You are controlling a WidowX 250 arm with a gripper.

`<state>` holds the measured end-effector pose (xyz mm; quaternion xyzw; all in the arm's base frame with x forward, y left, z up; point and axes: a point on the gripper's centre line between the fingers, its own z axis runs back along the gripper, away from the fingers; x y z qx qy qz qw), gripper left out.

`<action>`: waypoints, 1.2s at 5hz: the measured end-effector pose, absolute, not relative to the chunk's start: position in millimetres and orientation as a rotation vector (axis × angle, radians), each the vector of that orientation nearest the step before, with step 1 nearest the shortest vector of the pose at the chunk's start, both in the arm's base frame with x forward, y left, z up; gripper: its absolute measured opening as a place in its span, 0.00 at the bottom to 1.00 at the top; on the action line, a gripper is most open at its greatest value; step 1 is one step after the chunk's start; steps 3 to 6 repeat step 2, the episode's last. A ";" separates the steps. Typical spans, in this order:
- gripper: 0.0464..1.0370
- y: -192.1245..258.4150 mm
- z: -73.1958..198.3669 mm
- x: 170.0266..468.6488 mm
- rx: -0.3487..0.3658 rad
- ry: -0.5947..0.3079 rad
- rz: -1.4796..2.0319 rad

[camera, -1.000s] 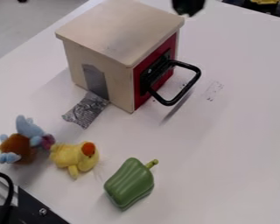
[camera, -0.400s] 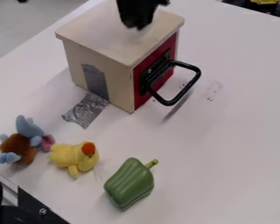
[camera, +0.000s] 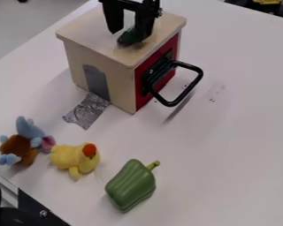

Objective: Put the green object on top of the drawer

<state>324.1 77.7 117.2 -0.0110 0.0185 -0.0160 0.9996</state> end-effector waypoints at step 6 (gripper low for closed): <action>0.96 73.1 154.2 320.4 0.046 -0.024 -0.056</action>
